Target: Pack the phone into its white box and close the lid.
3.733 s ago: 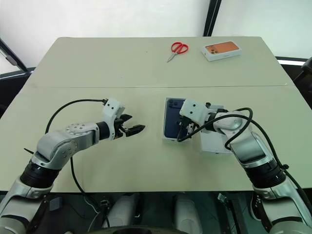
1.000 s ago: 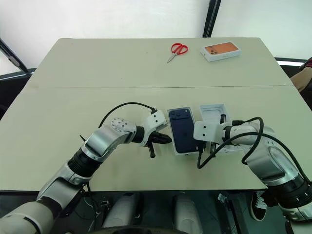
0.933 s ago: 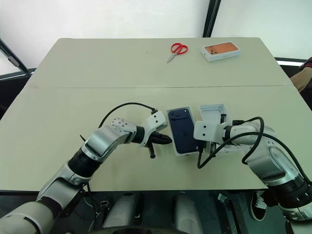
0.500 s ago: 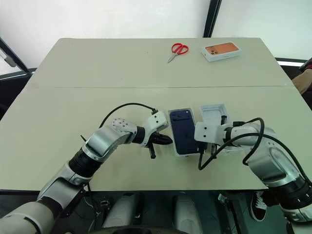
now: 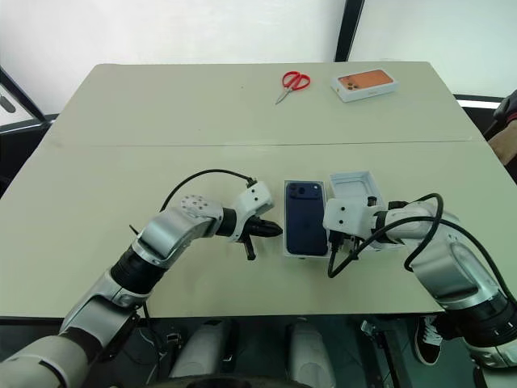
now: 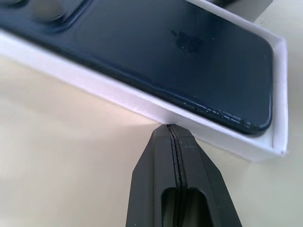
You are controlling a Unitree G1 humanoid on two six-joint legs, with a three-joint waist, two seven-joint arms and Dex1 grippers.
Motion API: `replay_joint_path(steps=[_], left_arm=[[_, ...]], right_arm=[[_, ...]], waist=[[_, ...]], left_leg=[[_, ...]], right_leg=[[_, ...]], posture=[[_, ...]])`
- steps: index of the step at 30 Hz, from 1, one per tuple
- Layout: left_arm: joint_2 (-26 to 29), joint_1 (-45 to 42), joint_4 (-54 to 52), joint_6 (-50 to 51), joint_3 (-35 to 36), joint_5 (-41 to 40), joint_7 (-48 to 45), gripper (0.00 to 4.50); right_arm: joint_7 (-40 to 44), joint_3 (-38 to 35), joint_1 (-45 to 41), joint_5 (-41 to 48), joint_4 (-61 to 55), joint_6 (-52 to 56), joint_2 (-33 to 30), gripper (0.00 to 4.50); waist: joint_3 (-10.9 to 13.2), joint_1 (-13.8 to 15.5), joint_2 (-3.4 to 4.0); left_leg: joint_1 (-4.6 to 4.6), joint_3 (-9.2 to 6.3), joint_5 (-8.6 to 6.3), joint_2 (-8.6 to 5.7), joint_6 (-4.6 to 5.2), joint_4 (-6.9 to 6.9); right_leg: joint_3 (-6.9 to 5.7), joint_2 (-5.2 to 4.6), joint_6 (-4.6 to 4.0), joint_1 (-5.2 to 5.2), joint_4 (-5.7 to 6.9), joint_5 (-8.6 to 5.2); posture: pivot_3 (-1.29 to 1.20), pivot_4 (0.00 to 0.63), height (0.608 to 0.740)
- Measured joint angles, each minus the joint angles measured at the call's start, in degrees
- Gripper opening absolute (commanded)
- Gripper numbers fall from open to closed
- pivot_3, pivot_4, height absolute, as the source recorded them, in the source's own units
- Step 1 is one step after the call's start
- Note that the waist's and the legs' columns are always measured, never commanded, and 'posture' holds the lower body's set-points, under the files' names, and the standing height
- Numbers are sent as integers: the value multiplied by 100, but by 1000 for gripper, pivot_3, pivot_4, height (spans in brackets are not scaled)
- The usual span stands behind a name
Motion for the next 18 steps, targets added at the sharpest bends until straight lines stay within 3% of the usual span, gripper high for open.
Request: replay_joint_path(steps=[2, 9, 15, 18], left_arm=[[135, 121, -222, -3, 127, -119, -51, 0], [548, 448, -536, -243, 361, -251, -137, 0], [795, 642, -631, -742, 371, -356, -410, 0], [977, 648, -632, -1123, 348, -324, -605, 0]], right_arm=[[77, -367, -1, 314, -234, 211, -114, 3159], [-169, -861, 47, 905, -621, 1563, -253, 3159], [-886, -891, -602, 1429, -455, 3966, 202, 3159], [-1235, -773, -636, 1523, -426, 4584, 182, 3159]], waist=[[0, 6, 0], [-1, 19, 2], [-2, -5, 3], [-5, 20, 8]], left_leg=[[1, -1, -1, 2, 1, 0], [2, 0, -5, 2, 9, 0], [2, 0, -8, 3, 14, 1], [-1, 1, -10, 2, 17, -1]], right_leg=[[0, -1, 0, 3, -1, 0], [0, -4, 0, 5, -2, 0], [1, -4, -1, 3, 0, 0], [1, -6, -1, 1, -3, 0]], posture=[[0, 150, 740], [0, 150, 740], [0, 150, 740], [0, 150, 740]])
